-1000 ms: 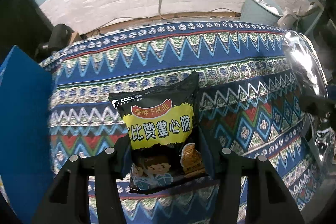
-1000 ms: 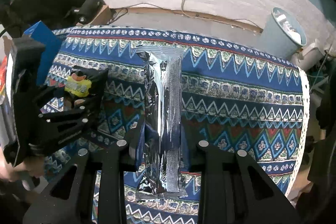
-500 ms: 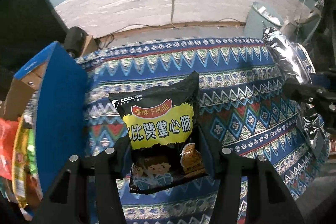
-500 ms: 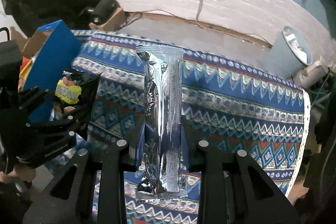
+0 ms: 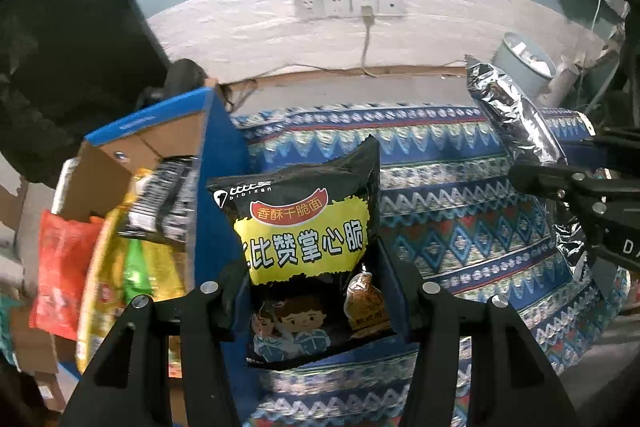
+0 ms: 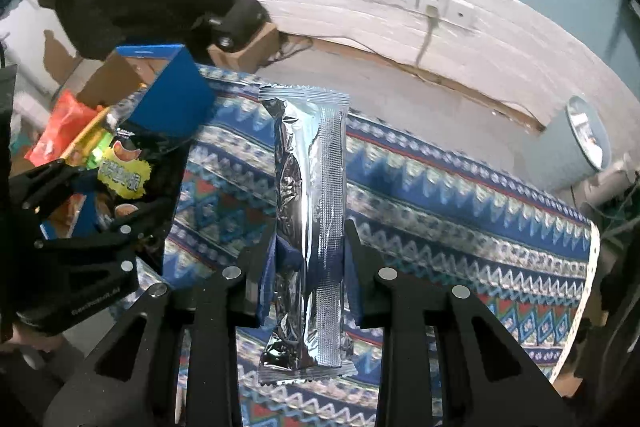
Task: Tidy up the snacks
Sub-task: 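Carry the silver bar and black-yellow bag over the cardboard box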
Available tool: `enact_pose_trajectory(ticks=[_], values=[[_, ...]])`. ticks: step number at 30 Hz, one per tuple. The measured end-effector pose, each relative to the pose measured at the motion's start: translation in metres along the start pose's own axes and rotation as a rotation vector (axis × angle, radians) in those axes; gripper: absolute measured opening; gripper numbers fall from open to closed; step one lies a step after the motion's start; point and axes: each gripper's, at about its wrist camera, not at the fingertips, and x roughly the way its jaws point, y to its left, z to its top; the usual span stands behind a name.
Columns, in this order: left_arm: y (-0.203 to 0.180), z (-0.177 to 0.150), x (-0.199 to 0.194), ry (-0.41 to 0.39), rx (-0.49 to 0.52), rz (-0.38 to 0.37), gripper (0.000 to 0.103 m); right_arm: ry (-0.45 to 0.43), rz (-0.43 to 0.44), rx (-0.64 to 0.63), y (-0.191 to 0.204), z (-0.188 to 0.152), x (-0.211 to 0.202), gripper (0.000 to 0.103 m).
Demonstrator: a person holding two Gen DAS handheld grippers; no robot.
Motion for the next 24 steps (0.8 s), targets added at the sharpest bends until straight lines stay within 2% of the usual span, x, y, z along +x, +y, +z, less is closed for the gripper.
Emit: enact_pose_trajectory(ticks=[17,24], values=[[0.086,-0.020,-0.045,-0.103,-0.046,0.086,0.055,-0.018,0.084,-0.097,0.082,0.043,-0.002,0.028],[0.127,-0.032,-0.038,-0.078,-0.119,0.084,0.055,0.002,0.144,-0.094,0.107,0.056,0.005,0.028]])
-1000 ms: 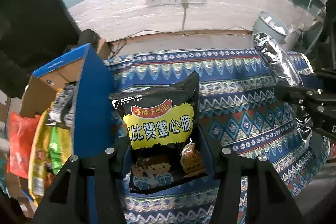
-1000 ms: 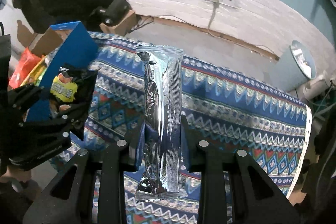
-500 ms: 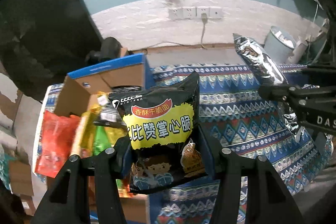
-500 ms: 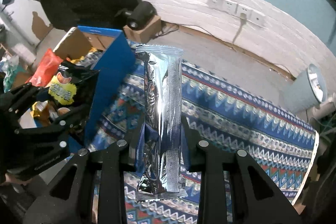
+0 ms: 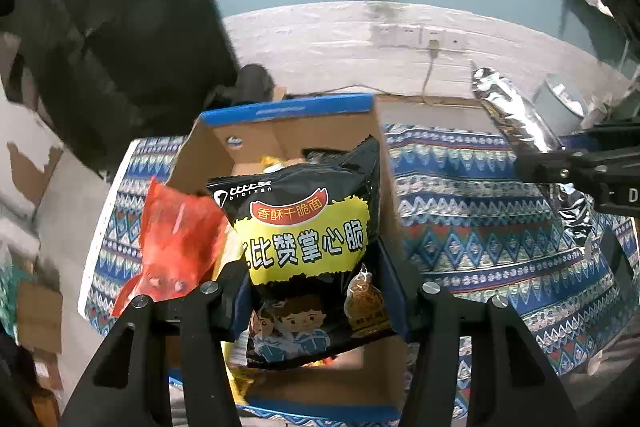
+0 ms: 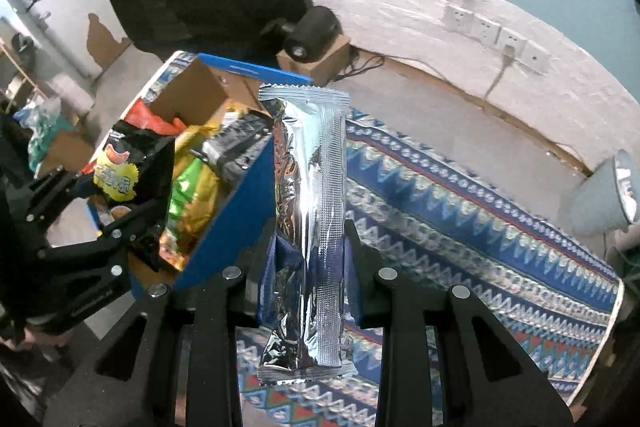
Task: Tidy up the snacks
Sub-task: 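Carry the silver bar and black-yellow bag over the cardboard box, then open both grippers to drop the bar and bag into the box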
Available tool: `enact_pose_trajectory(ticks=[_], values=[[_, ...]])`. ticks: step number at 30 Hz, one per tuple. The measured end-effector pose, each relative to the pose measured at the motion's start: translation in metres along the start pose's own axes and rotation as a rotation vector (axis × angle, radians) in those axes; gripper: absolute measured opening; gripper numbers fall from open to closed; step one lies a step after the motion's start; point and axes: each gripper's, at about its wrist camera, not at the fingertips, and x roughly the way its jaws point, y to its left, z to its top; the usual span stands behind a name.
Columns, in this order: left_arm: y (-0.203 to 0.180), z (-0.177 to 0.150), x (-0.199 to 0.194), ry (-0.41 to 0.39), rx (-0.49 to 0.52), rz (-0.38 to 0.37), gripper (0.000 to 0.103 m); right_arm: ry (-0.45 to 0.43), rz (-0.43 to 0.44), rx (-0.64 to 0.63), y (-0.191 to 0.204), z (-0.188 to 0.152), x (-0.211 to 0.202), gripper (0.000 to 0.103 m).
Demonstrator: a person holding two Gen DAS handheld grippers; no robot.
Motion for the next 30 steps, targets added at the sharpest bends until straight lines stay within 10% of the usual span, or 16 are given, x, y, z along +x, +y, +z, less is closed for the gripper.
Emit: enact_pose_trajectory(ticks=[30], values=[[0.079,-0.013,0.020,0.026,-0.182,0.006,0.056,0.094,0.099,-0.069,0.100,0.054,0.069,0.028]])
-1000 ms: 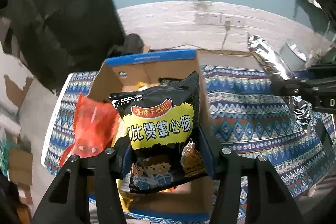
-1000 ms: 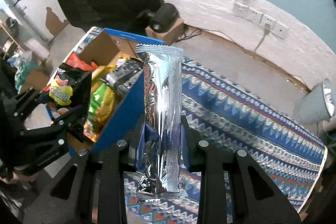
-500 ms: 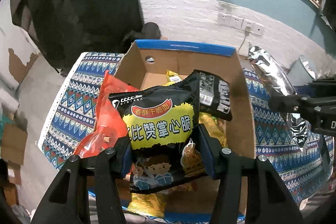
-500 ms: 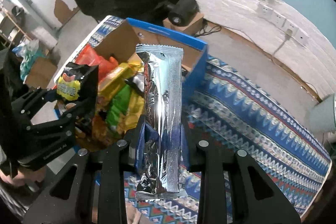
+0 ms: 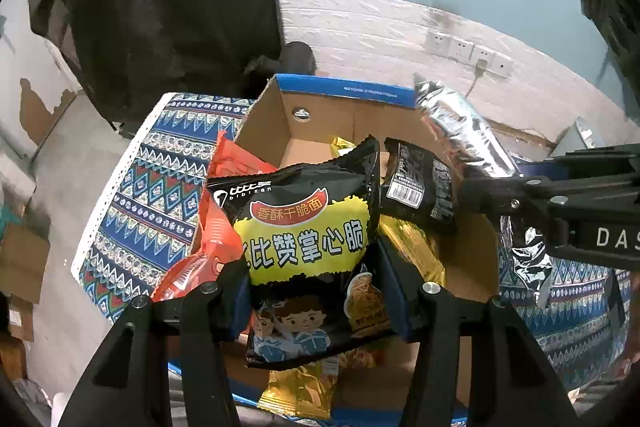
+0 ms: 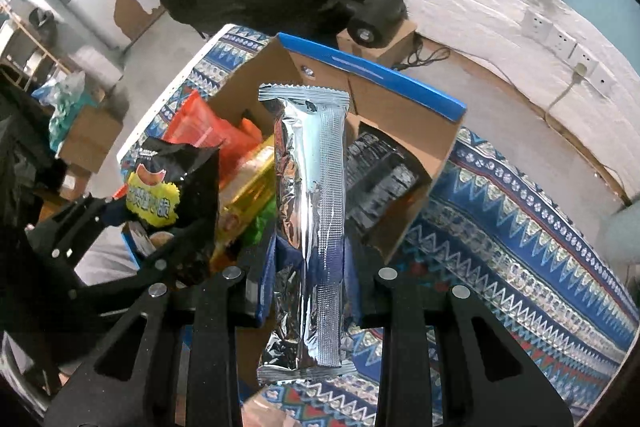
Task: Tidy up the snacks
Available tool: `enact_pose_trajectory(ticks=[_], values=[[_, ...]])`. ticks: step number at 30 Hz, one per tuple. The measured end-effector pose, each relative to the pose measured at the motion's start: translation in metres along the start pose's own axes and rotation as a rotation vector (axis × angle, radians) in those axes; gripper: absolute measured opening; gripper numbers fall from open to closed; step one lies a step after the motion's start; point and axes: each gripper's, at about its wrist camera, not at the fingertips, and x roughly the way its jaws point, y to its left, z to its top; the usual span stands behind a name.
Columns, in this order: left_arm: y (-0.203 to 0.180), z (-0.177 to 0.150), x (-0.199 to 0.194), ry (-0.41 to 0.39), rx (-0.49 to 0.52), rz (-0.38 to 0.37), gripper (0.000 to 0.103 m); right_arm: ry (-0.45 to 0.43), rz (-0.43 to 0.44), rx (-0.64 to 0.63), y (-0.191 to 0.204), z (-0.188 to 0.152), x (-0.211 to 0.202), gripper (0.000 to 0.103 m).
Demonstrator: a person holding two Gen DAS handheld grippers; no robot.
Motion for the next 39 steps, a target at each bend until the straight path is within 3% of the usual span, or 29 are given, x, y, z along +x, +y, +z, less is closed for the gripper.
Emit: enact_pose_trajectory(ticks=[3,6,13,17,22,25,34,39], values=[[0.001,0.001,0.000,0.011,-0.011,0.004,0.056,-0.011,0.022,0.010,0.002,0.002,-0.003,0.033],[0.000,0.000,-0.002,0.010,-0.019,0.012,0.063,-0.022,0.032,0.011,0.001,0.002,-0.008,0.043],[-0.004,0.001,-0.016,-0.021,-0.018,0.028,0.080,-0.057,0.013,0.024,-0.007,-0.008,-0.029,0.054],[-0.008,-0.002,-0.024,-0.020,-0.002,0.030,0.081,-0.094,-0.008,0.036,-0.013,-0.016,-0.048,0.063],[-0.015,-0.008,-0.038,-0.019,0.020,0.029,0.082,-0.131,-0.028,0.037,-0.020,-0.034,-0.071,0.068],[-0.017,-0.010,-0.048,-0.024,0.021,0.012,0.089,-0.148,-0.039,0.041,-0.025,-0.048,-0.083,0.069],[-0.037,-0.015,-0.080,-0.042,0.051,-0.033,0.089,-0.196,-0.069,0.064,-0.042,-0.086,-0.114,0.077],[-0.053,-0.018,-0.093,-0.096,0.090,-0.004,0.089,-0.216,-0.101,0.048,-0.045,-0.103,-0.125,0.077]])
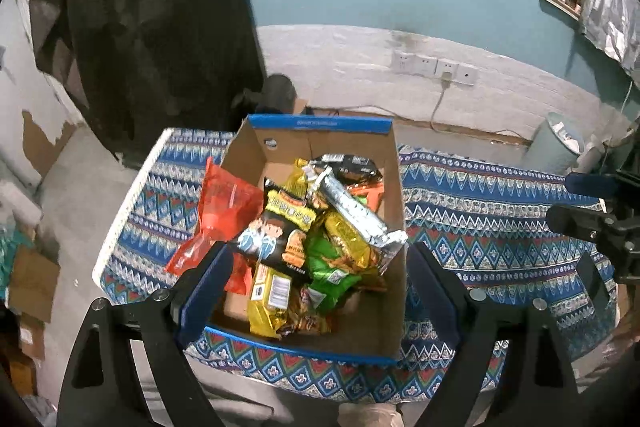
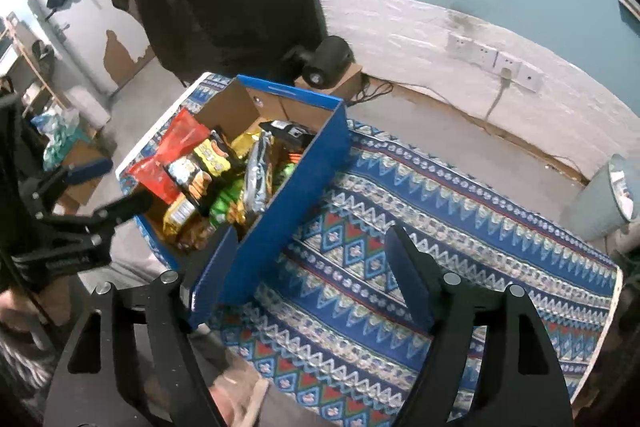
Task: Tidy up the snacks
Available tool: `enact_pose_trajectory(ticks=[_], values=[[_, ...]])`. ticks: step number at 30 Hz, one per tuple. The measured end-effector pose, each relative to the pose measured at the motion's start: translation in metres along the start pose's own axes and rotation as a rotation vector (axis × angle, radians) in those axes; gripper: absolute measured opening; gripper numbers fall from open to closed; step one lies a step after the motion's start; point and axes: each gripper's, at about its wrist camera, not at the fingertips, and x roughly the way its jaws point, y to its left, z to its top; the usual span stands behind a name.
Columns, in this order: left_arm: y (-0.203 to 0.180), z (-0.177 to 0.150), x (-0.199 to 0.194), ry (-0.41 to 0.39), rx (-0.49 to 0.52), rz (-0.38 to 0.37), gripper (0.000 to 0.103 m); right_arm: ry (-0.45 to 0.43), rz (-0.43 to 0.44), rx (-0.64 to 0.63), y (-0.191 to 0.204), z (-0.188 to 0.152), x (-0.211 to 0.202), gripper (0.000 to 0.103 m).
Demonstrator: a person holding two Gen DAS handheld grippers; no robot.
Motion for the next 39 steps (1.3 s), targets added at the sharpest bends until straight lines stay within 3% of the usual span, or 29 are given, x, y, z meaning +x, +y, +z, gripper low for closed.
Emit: enact_pose_trajectory(ticks=[9,39], values=[[-0.018,0.001,-0.011,-0.070,0.052,0.038,0.094,-0.046,-0.037,-0.005,-0.011,-0.014,-0.017,0.078],[-0.025,-0.006,-0.002,-0.035,0.086,0.092,0.094,-0.032,-0.048,-0.024,-0.008,-0.016,-0.013,0.078]])
